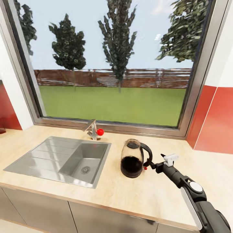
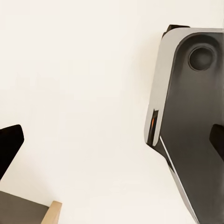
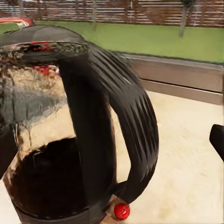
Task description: Set up a coffee station on the kitchen countertop: keep the coffee maker on the countertop, move the bottle of coffee from the kitchen shelf to the counter next to the coffee maker, place a paper coffee filter on top of the coffee maker, put the saucer next to the coffee maker with the coffee cup on the saucer, and place the electric kettle next to the coffee maker.
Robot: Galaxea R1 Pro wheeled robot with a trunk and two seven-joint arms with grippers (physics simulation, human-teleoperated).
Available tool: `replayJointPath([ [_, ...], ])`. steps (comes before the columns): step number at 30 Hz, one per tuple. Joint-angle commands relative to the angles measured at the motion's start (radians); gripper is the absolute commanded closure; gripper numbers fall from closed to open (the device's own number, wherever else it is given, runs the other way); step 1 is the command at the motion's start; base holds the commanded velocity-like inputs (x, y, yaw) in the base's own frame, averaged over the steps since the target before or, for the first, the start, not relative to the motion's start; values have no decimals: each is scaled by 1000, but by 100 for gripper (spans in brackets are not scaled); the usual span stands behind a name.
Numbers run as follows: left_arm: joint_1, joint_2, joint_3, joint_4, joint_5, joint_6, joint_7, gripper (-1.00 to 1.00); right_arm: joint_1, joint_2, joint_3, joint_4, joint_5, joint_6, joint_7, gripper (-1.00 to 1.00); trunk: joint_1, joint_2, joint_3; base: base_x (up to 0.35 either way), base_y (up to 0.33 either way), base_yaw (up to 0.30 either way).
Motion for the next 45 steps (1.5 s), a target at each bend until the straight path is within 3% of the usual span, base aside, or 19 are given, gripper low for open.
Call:
replayJointPath([
  [1,0,1,9,0,-8,-3,-3,-100,0,-2,-2,5,-10,8,7,-100,1,-1,0,124,-68,0],
  [29,0,-1,9,0,-8,-3,-3,-100,0,-3,-2,95,-11,3,10,-100,1,-1,0,86,-19,0],
  [45,0,1,9,0,-8,-3,-3,-100,0,-2,-2,98,-12,2,10,-100,1,-1,0,34,9,0],
])
